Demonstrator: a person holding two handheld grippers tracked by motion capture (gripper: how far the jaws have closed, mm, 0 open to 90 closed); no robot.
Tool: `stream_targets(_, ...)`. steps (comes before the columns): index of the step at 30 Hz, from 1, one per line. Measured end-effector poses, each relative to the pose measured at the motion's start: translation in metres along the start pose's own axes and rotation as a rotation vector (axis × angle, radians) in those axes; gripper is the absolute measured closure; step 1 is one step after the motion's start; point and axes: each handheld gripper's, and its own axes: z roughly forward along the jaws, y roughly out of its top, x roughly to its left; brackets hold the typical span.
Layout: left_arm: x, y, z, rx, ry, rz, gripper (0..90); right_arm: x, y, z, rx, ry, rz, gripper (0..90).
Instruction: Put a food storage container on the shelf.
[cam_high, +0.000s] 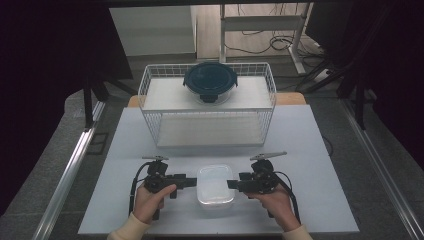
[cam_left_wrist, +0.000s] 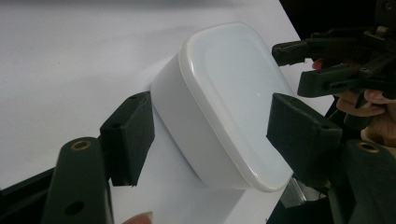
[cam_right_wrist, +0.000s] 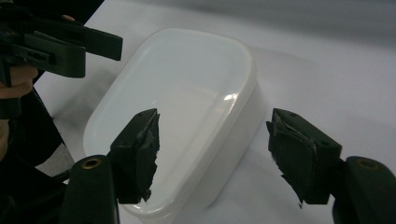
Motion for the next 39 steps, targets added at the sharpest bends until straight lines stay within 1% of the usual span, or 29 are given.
stream_targets(3,0.0,0.0,0.005,0.012,-0.017,-0.007,33.1,0.0,-0.001,0.004,0.013,0.01,0.016,36.8)
stream_targets(5,0.001,-0.002,0.008,0.017,-0.043,-0.028,35.5,-0.001,-0.002,0.006,0.014,0.021,0.027,38.7)
stream_targets(6,0.002,-0.003,0.011,0.019,-0.048,-0.037,37.1,-0.001,-0.002,0.006,0.015,0.024,0.032,39.2)
stream_targets(7,0.002,-0.003,0.012,0.028,-0.041,-0.038,37.8,-0.002,-0.002,0.007,0.017,0.029,0.041,39.9)
stream_targets(8,0.003,-0.004,0.013,0.027,-0.037,-0.044,37.9,-0.003,-0.003,0.008,0.017,0.033,0.044,40.9)
stream_targets(10,0.005,-0.004,0.014,0.026,-0.049,-0.057,38.7,-0.004,-0.003,0.009,0.021,0.041,0.057,42.2)
stream_targets(13,0.005,-0.006,0.017,0.038,-0.047,-0.064,40.9,-0.006,-0.004,0.009,0.022,0.053,0.074,45.2)
stream_targets(15,0.003,-0.007,0.018,0.042,-0.06,-0.061,43.6,-0.006,-0.004,0.009,0.023,0.058,0.081,47.2)
stream_targets(16,0.002,-0.007,0.018,0.044,-0.07,-0.065,45.4,-0.007,-0.005,0.009,0.019,0.069,0.089,48.9)
stream_targets(19,0.003,-0.007,0.021,0.051,-0.084,-0.074,53.7,-0.009,-0.006,0.01,0.014,0.095,0.114,53.9)
stream_targets(21,0.004,-0.009,0.021,0.04,-0.087,-0.082,55.1,-0.01,-0.006,0.008,0.004,0.097,0.127,59.3)
stream_targets(23,0.003,-0.009,0.018,0.016,-0.083,-0.09,61.7,-0.011,-0.006,0.006,0.003,0.101,0.147,60.9)
stream_targets(24,0.003,-0.009,0.016,0.012,-0.08,-0.087,65.1,-0.011,-0.007,0.005,0.001,0.106,0.164,62.9)
stream_targets(25,0.002,-0.009,0.015,0.009,-0.082,-0.087,66.0,-0.012,-0.008,0.003,-0.002,0.123,0.182,65.1)
stream_targets(26,0.001,-0.009,0.015,0.002,-0.086,-0.087,67.3,-0.013,-0.008,0.001,-0.005,0.138,0.189,66.7)
stream_targets(29,-0.002,-0.009,0.012,-0.008,-0.084,-0.074,69.5,-0.015,-0.01,-0.002,-0.015,0.149,0.201,69.1)
stream_targets(32,-0.002,-0.009,0.009,-0.019,-0.094,-0.074,72.3,-0.016,-0.01,-0.006,-0.028,0.175,0.213,72.6)
stream_targets(34,-0.002,-0.008,0.007,-0.018,-0.105,-0.07,74.2,-0.016,-0.009,-0.008,-0.033,0.188,0.213,74.6)
stream_targets(35,-0.002,-0.008,0.006,-0.023,-0.108,-0.073,75.1,-0.016,-0.009,-0.008,-0.036,0.187,0.207,75.2)
stream_targets(39,-0.005,-0.008,0.003,-0.035,-0.11,-0.058,78.5,-0.015,-0.009,-0.012,-0.043,0.195,0.204,78.7)
